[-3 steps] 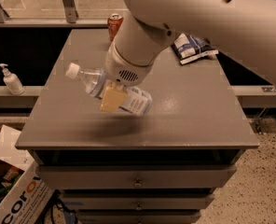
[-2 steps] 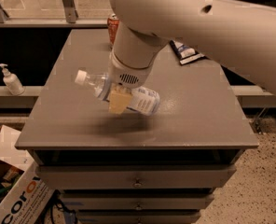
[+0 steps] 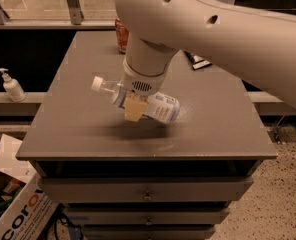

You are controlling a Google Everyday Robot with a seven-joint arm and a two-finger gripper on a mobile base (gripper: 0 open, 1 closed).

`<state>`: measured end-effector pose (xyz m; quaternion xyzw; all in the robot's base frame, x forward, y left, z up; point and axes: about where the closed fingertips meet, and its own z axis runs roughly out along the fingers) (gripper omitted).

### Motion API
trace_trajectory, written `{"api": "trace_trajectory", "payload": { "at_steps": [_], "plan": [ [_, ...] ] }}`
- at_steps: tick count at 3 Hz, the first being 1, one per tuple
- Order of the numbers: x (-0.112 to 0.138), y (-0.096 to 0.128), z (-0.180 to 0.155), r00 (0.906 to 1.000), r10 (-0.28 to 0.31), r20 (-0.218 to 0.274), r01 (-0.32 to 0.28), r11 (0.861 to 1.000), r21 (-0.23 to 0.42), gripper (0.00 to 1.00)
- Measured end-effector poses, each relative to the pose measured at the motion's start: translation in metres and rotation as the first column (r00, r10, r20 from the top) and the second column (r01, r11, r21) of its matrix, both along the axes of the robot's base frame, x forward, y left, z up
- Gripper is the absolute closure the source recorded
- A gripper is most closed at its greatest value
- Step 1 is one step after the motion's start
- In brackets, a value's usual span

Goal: Knock blue plastic bottle over

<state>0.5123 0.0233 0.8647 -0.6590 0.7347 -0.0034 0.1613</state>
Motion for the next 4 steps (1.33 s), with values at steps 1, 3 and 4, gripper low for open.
{"api": "trace_trajectory", "payload": {
  "at_steps": [1,3,4],
  "plan": [
    [0.001,0.001,-0.004,0.9998,-0.016,-0.008,0.016,1.000,0.021,0.59],
    [-0.003,0.010,-0.011,0.9998,-0.011,-0.017,0.011,0.999,0.043,0.13],
    [-0.006,0.016,-0.015,0.9997,0.001,-0.024,0.000,0.999,0.052,0.00]
  ]
}}
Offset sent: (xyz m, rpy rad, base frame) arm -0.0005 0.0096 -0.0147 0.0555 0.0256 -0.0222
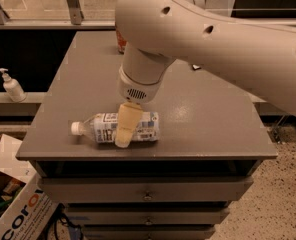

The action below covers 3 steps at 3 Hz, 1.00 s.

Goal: Knock blue plastic bottle over

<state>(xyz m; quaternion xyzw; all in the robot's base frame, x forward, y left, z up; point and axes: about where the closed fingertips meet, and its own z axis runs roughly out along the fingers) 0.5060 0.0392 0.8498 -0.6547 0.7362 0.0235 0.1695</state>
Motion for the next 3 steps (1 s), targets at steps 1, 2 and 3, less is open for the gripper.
{"api": "trace_trajectory", "payload": {
  "at_steps": [1,2,3],
  "plan": [
    [-0.002,0.002,-0.003,1.0000,-0.002,-0.003,0.002,1.000,0.009,0.00],
    [-0.005,-0.003,0.000,0.9986,-0.052,0.005,0.051,0.995,0.083,0.00],
    [-0.010,-0.013,0.005,0.9935,-0.112,0.019,0.105,0.972,0.211,0.00]
  ]
}}
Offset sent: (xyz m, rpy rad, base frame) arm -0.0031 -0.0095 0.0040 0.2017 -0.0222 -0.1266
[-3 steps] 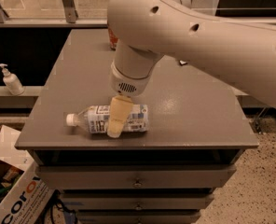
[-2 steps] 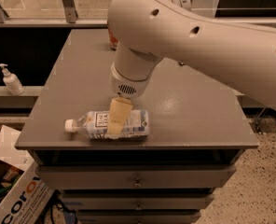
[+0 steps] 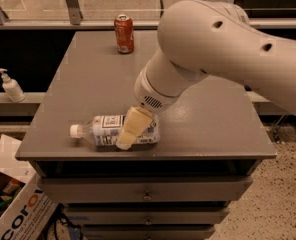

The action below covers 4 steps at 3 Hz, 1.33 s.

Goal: Knock blue plastic bottle over

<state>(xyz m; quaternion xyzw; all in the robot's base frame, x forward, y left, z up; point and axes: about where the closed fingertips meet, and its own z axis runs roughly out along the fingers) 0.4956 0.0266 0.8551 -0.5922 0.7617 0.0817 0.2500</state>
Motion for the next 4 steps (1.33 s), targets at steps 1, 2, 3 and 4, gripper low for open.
{"api": "trace_trajectory", "payload": {
  "at_steps": [1,2,3,4],
  "plan": [
    [-0.005,-0.018,0.000,0.9973,-0.060,0.044,0.052,0.987,0.149,0.00],
    [-0.011,-0.046,-0.005,0.9890,-0.122,0.084,0.097,0.961,0.260,0.00],
    [-0.023,-0.065,-0.011,0.9840,-0.158,0.083,0.118,0.925,0.362,0.00],
    [-0.030,-0.080,0.000,0.9767,-0.185,0.109,0.125,0.902,0.413,0.00]
  ]
}}
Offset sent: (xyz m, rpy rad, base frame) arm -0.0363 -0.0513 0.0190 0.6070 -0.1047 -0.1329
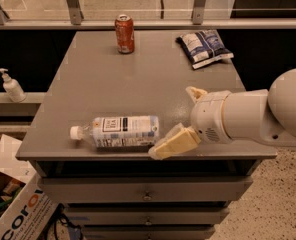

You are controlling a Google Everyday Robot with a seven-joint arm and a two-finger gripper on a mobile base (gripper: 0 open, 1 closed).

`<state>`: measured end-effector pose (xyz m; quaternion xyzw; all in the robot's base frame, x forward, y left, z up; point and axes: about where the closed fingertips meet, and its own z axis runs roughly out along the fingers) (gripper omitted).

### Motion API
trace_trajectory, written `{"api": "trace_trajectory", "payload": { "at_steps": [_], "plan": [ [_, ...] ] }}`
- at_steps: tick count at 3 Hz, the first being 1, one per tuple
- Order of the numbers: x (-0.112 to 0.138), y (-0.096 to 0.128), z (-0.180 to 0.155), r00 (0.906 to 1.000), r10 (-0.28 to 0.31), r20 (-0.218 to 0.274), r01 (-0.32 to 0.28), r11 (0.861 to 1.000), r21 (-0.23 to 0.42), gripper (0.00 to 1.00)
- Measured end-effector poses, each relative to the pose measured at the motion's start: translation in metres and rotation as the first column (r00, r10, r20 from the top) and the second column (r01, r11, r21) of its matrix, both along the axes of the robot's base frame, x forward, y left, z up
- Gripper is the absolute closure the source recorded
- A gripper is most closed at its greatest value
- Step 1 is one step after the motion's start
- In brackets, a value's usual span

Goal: Knock blue plastic bottle over

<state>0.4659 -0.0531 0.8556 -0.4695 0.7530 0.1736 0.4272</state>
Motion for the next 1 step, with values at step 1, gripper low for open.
{"api": "trace_trajectory", "payload": {
  "at_steps": [1],
  "plan": [
    [0.0000,-0.0001,0.0002,1.0000,0.000,0.001,0.000,1.000,0.000,0.00]
  ]
}}
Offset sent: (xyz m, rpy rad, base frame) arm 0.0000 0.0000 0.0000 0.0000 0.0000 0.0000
